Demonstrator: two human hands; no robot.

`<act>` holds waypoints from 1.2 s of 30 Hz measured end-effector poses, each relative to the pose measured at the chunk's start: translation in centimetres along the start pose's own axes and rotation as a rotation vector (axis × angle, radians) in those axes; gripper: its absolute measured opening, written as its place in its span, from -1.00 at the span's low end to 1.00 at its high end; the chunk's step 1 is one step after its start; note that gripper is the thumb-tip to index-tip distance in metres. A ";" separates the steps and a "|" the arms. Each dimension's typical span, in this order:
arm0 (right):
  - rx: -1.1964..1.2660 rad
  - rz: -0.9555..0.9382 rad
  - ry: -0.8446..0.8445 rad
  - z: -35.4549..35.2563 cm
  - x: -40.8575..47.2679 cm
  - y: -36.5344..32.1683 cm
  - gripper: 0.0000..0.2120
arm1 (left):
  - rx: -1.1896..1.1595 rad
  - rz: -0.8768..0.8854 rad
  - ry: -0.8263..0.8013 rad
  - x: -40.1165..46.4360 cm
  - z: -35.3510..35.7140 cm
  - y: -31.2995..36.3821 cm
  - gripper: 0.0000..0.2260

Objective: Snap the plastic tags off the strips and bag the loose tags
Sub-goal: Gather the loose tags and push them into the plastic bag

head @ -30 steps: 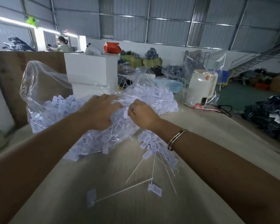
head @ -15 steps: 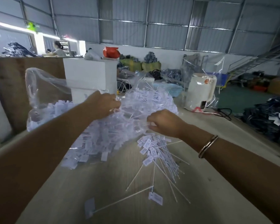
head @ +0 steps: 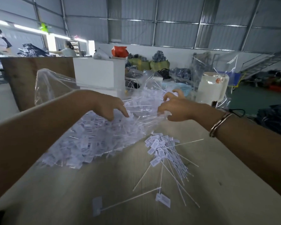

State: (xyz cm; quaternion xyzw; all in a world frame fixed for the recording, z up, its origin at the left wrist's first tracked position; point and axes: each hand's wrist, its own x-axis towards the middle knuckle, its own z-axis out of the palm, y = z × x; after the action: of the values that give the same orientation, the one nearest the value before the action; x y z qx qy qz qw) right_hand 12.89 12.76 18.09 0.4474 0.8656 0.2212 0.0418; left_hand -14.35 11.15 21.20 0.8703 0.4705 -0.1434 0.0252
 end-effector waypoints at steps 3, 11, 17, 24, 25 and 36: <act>-0.160 0.110 0.082 -1.3 1.4 0.9 -0.81 | 0.057 0.094 0.318 -2.2 1.3 0.0 -0.69; 0.252 0.304 0.240 -5.5 4.8 0.6 -0.74 | 0.107 0.139 0.247 -5.8 3.7 -1.9 -0.76; 0.435 0.470 0.475 -6.5 4.8 0.9 -0.69 | -0.237 0.140 0.574 -8.0 1.3 -4.7 -0.72; 0.448 -0.240 0.618 -2.0 -4.7 -13.2 -0.73 | -0.121 0.036 0.539 -7.0 6.1 -3.3 -0.82; 0.420 -0.401 0.451 -0.8 -5.8 -15.7 -0.77 | -0.317 0.060 0.601 -7.1 5.8 -3.3 -0.82; 0.396 -0.296 0.134 3.8 -6.6 -16.3 -0.83 | -0.163 -0.127 0.695 -9.7 6.4 -4.3 -0.85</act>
State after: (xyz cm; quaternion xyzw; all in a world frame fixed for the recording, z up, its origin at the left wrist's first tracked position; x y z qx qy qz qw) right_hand 5.49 0.65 7.00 0.2996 0.9489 0.0681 -0.0719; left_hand -24.38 4.55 18.11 0.8311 0.5142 0.1976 -0.0757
